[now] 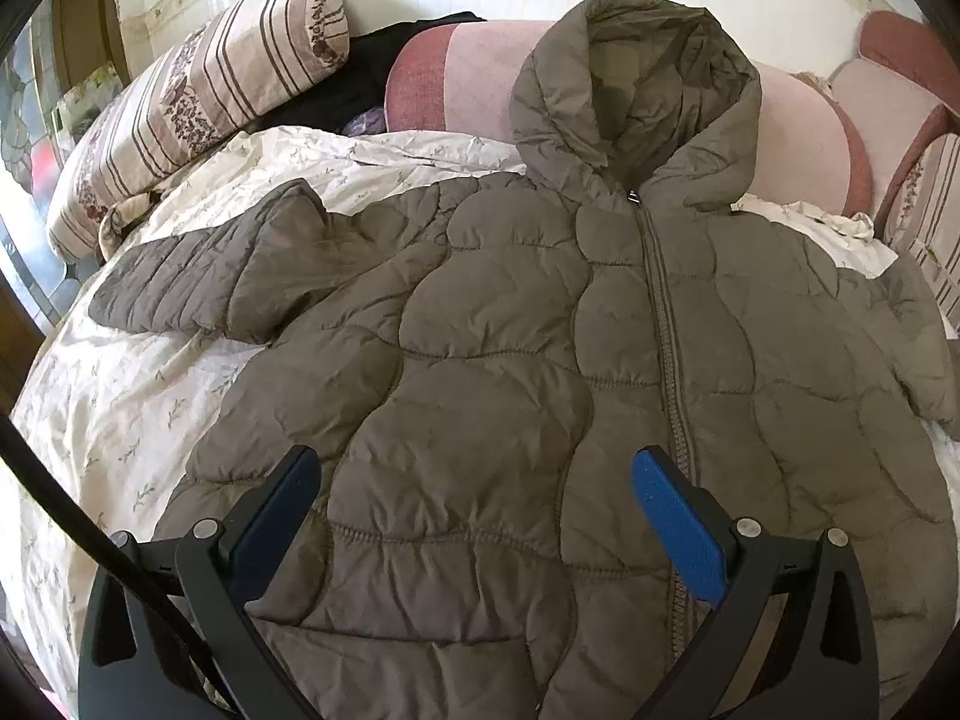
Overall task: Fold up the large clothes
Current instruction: 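Reach the right gripper to the jacket sleeve cuff and grasp it, then lift the grasped sleeve and fold it across the jacket front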
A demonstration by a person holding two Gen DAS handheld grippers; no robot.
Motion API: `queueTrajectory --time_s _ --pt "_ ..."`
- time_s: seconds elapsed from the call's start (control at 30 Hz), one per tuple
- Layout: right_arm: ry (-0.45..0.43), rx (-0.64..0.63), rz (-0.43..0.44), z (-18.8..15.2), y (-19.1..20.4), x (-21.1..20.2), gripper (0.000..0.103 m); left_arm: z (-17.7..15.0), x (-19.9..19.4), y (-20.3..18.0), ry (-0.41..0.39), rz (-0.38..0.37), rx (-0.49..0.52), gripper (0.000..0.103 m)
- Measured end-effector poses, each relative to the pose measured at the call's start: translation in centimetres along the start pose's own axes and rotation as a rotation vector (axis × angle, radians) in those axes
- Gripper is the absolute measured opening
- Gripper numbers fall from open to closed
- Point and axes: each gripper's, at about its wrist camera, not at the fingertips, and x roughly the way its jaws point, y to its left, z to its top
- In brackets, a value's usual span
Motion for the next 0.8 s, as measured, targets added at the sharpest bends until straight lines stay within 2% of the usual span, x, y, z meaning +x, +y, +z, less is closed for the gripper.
queueTrajectory --time_s 0.03,0.13,0.3,0.47,0.6,0.8 --pt "0.01 -0.024 -0.036 0.0 0.3 0.3 0.023 0.0 0.1 -0.1 0.0 0.002 0.006 0.103" --pt "-0.043 -0.038 -0.052 -0.2 0.5 -1.3 0.017 0.0 0.2 -0.3 -0.001 0.006 0.013 0.103" --pt "-0.126 -0.054 -0.054 0.0 1.0 -5.6 0.015 -0.1 0.1 -0.2 0.0 0.001 0.008 0.103" --pt "-0.203 -0.07 -0.032 1.7 2.4 -11.5 0.015 0.0 -0.5 0.2 -0.012 -0.007 -0.006 0.103" --pt "-0.244 -0.085 0.012 2.7 4.5 -16.1 0.015 -0.2 -0.7 0.7 -0.027 0.009 -0.007 0.103" --pt "-0.311 -0.143 0.088 1.9 7.5 -23.9 0.015 -0.7 1.8 0.2 0.074 0.033 0.027 0.103"
